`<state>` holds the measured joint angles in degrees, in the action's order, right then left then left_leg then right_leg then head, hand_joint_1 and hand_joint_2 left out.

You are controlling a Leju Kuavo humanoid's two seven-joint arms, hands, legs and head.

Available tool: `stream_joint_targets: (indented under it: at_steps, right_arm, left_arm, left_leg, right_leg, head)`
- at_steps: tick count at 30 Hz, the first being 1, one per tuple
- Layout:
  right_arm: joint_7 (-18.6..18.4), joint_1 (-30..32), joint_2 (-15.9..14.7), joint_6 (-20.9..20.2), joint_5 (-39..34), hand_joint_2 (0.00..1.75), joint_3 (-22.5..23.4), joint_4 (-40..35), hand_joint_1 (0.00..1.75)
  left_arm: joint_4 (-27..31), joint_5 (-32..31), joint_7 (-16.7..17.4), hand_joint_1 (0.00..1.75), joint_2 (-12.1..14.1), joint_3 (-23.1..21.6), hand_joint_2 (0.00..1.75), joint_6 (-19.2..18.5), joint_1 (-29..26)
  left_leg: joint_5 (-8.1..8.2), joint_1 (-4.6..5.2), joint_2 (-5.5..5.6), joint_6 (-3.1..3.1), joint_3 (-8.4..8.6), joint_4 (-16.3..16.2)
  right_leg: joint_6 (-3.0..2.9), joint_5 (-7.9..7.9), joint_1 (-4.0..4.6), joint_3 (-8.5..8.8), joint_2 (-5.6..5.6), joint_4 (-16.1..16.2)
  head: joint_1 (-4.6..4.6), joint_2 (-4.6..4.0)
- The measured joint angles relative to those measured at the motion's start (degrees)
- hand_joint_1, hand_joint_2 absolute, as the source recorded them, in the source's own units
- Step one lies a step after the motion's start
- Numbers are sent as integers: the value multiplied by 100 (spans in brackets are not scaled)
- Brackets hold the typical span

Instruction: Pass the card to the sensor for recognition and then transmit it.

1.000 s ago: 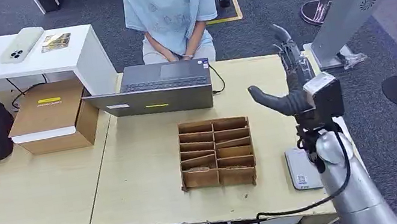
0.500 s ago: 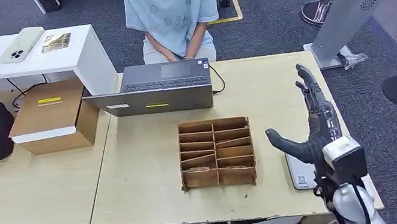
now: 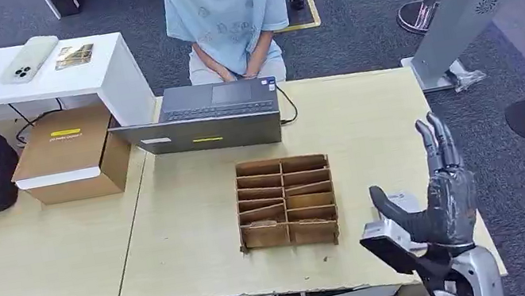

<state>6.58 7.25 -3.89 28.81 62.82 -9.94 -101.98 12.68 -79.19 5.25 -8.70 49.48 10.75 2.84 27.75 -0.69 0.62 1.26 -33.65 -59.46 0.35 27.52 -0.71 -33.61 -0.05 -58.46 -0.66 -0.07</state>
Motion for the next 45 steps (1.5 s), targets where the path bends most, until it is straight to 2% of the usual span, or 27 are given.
stream_joint_targets:
  at_steps: [8,19,25,28,31,32,34,39,43,45]
  right_arm:
    - [-404,103,194,0,653,175,37,-43,0]
    - [-926,323,227,-798,922,175,-79,-188,0]
    - [-1086,357,227,-1143,1046,175,-125,-186,3]
    - [-1151,360,227,-1274,1094,175,-166,-170,10]
    - [-1165,361,227,-1318,1094,175,-214,-151,26]
    - [-1171,363,227,-1338,1092,175,-238,-133,38]
    - [-1191,382,227,-1349,1090,175,-280,-120,35]
    - [-1250,432,227,-1379,1090,175,-337,-120,42]
    - [-1250,431,227,-1469,1081,175,-439,-90,63]
    - [-1250,424,227,-1512,1083,175,-505,-53,63]
  left_arm:
    - [0,-48,0,0,-17,11,0,-13,1]
    - [0,-81,7,0,-17,52,0,-76,3]
    - [0,-101,7,0,-17,68,0,-96,3]
    - [0,-133,11,0,-17,85,0,-107,4]
    - [0,-142,13,0,-17,92,0,-107,5]
    - [0,-149,13,0,-17,94,0,-107,6]
    - [0,-157,13,0,-17,94,0,-107,7]
    - [0,-190,6,0,-15,94,0,-107,4]
    - [0,-208,4,0,-17,94,0,-107,5]
    - [0,-218,4,0,-15,94,0,-109,4]
  left_leg:
    - [0,0,0,0,0,0]
    - [0,0,0,0,-1,0]
    - [0,0,0,0,-1,0]
    - [0,0,0,0,-1,0]
    - [0,0,0,0,-1,0]
    - [0,0,0,0,-1,0]
    - [0,0,0,0,-1,0]
    - [1,0,0,0,-1,1]
    - [1,0,0,0,-1,1]
    - [1,0,0,0,-2,1]
  right_leg:
    - [0,0,0,0,0,0]
    - [0,1,0,0,0,1]
    - [0,1,0,0,0,1]
    - [0,1,0,0,0,1]
    - [0,1,0,0,0,1]
    - [0,1,0,0,0,1]
    - [0,1,0,0,-1,1]
    - [0,1,0,0,-1,1]
    - [0,1,0,0,-1,1]
    - [0,1,0,0,-1,1]
  head:
    - [0,0]
    - [2,0]
    - [2,0]
    - [2,0]
    - [2,0]
    - [2,0]
    - [2,0]
    - [2,0]
    - [2,0]
    - [2,0]
